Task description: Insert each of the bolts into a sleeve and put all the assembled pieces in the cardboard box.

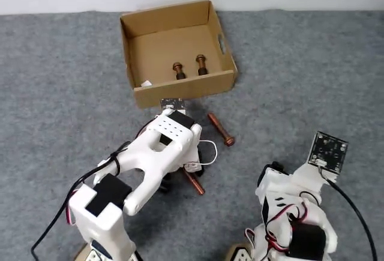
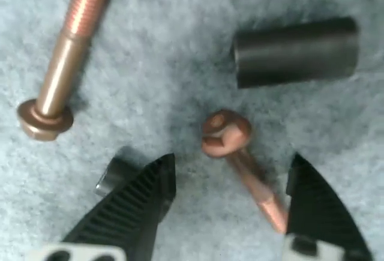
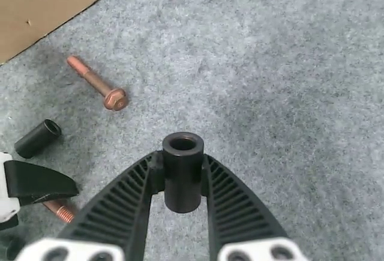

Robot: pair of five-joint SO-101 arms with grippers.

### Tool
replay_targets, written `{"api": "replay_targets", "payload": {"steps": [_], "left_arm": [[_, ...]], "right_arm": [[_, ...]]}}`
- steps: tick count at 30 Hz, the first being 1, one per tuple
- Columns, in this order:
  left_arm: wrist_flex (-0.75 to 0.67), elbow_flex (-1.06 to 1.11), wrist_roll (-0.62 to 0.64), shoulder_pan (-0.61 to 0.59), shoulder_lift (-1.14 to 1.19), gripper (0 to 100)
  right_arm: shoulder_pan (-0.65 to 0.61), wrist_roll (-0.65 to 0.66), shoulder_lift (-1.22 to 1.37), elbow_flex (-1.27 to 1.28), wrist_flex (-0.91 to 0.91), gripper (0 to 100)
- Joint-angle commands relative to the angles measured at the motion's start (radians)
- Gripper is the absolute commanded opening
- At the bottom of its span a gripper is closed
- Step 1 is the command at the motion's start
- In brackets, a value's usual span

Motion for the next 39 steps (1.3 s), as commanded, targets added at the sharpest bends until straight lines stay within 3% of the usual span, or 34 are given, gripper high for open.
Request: {"api": "replay_targets", "payload": {"steps": [1,9,19,24,29,39], "left_arm": [[0.011,-0.013,0.003,0.043,0.008,32],[-0.092,-0.008,0.052,0.046,0.009,30],[-0.123,-0.008,0.054,0.041,0.009,1],[-0.115,-0.01,0.061,0.041,-0.003,1],[-0.017,-0.045,0.072,0.049,-0.049,0],[0.04,-0.042,-0.046,0.041,-0.486,0]], "right_arm": [[0.01,-0.011,-0.004,0.002,-0.025,0.8],[0.01,-0.011,-0.004,0.002,-0.025,0.8],[0.01,-0.011,-0.004,0.002,-0.025,0.8],[0.01,-0.011,-0.004,0.002,-0.025,0.8],[0.007,-0.011,-0.005,0.002,-0.024,0.8],[0.002,-0.006,-0.17,0.011,-0.028,0.8]]}}
